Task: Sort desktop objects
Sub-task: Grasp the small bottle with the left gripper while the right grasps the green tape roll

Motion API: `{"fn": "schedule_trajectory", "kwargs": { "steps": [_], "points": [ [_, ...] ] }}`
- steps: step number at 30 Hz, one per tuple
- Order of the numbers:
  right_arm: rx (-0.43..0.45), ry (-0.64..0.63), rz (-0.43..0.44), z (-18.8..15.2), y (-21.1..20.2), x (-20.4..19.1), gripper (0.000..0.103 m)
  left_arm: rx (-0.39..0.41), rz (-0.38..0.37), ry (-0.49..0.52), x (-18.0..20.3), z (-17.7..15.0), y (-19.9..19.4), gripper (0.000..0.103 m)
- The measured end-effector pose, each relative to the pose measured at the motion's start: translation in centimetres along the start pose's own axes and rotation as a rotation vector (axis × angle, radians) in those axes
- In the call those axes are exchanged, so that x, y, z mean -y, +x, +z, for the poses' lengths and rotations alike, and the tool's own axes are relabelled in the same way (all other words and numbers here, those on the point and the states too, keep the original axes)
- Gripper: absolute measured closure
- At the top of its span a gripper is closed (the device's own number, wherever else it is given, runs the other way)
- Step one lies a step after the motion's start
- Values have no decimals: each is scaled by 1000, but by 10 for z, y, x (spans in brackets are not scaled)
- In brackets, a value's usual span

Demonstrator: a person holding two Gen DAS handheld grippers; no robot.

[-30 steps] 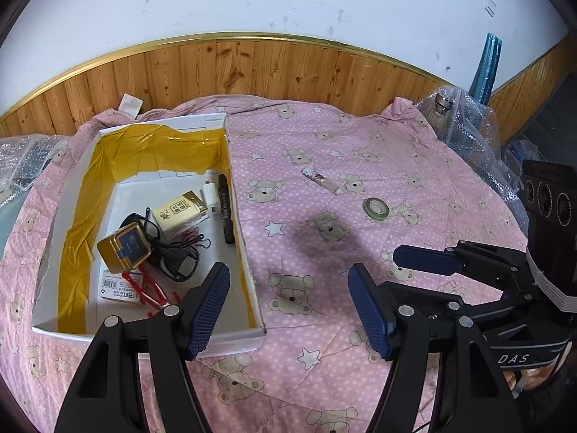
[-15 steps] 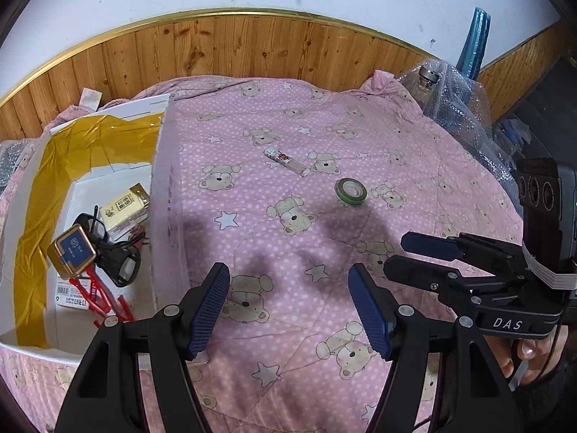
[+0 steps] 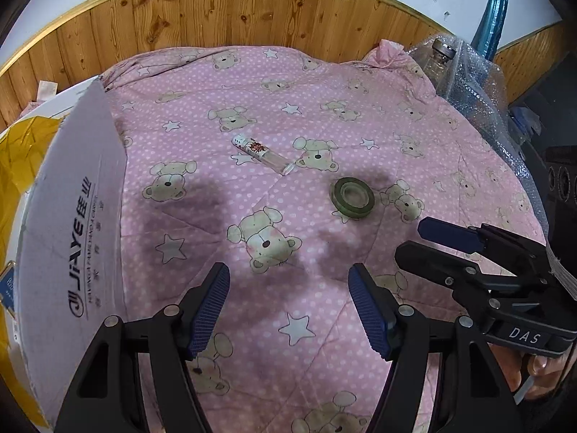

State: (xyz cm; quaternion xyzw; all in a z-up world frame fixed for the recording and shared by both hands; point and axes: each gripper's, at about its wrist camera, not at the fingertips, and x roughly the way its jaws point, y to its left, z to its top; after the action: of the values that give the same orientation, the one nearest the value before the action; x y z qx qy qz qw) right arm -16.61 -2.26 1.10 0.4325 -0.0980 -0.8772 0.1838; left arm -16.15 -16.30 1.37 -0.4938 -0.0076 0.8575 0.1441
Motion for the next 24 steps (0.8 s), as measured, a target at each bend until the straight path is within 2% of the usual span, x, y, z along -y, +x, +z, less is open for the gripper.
{"fn": "schedule_trajectory", "kwargs": {
  "steps": [16, 24],
  "points": [
    [-28, -8, -81, 24, 56, 30, 48, -54, 30, -57, -16, 44, 76, 34],
    [-20, -20, -107, 35, 80, 38, 48, 0, 52, -169, -37, 78, 96, 34]
  ]
}}
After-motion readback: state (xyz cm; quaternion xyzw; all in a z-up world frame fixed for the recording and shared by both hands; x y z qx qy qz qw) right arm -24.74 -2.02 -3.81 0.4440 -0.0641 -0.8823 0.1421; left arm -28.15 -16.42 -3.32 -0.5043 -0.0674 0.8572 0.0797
